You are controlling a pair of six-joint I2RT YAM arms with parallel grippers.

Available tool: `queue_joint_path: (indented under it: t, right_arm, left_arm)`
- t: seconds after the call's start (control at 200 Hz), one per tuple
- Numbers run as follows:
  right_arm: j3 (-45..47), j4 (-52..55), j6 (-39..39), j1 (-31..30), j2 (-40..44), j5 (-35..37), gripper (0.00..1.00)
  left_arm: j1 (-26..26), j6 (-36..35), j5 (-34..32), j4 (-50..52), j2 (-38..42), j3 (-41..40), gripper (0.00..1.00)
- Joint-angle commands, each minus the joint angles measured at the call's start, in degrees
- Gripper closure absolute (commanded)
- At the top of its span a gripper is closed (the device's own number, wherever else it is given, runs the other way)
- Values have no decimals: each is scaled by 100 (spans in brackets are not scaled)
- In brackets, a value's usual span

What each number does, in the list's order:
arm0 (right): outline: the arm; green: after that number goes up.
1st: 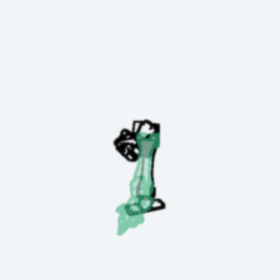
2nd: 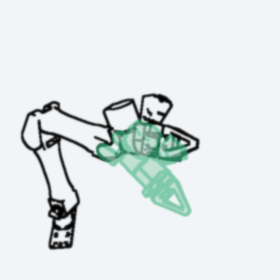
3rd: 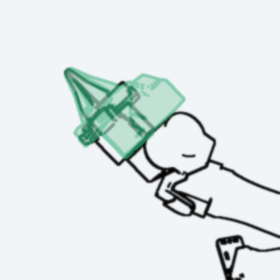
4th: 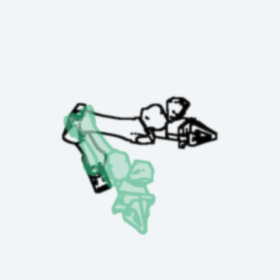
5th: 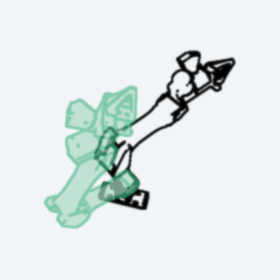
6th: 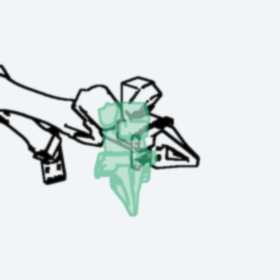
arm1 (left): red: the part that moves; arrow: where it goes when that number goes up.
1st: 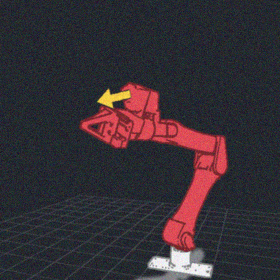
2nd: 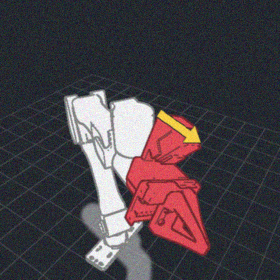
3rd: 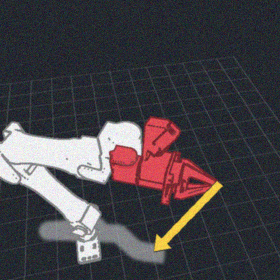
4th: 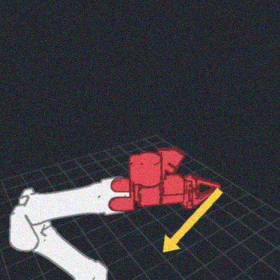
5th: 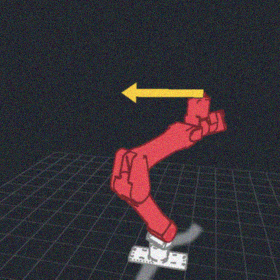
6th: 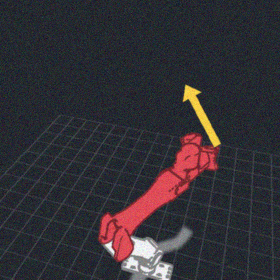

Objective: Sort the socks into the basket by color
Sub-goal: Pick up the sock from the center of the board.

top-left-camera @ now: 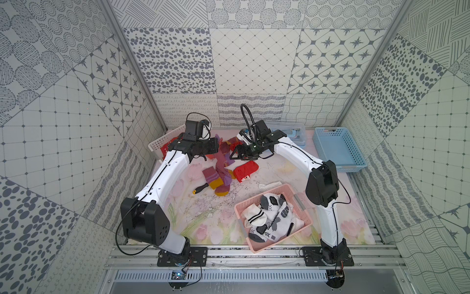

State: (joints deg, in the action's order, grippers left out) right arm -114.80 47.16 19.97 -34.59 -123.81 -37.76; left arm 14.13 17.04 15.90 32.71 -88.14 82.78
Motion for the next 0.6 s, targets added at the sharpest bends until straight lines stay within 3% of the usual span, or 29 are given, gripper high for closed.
queue_joint_path:
  t: [0.0,0.3,0.515,0.595]
  right_arm:
    - [276,-617,-95,-69,208,-95,7]
    - [1216,-2235,96,-193,454,-279,5]
    - [1203,-3026,436,-297,369,-182,7]
    - [944,-3072,422,-409,227,-105,12]
  left_arm:
    - [180,150,177,42,-309,335,100]
    - [265,199,255,144,-604,629,100]
    - [283,221,333,198,-695,764,100]
    - [287,245,361,201,-729,788,100]
